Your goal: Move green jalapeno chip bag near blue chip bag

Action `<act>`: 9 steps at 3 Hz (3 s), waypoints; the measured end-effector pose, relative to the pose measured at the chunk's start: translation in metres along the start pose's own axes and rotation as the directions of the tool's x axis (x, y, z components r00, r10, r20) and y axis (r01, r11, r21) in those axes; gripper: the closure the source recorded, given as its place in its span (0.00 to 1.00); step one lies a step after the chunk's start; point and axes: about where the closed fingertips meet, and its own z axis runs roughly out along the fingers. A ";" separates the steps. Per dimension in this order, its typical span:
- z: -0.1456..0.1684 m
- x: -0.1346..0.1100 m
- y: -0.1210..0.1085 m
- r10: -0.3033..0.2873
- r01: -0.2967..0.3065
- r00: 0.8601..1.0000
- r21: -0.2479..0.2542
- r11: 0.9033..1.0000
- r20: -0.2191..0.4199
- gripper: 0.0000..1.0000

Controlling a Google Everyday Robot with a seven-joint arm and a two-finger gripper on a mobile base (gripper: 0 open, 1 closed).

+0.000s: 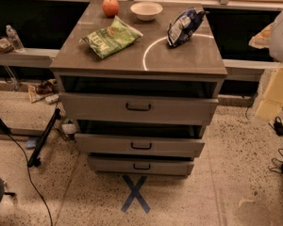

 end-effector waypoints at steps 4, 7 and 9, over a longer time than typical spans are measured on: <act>-0.008 -0.068 -0.138 0.052 -0.112 0.966 0.229 0.967 0.251 0.00; 0.004 -0.163 -0.219 0.049 -0.188 0.862 0.228 0.955 0.504 0.00; 0.043 -0.194 -0.231 0.210 -0.325 0.835 0.147 0.934 0.509 0.00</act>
Offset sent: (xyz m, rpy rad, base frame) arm 0.0544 0.0183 0.0189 0.1169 -0.1297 -0.0318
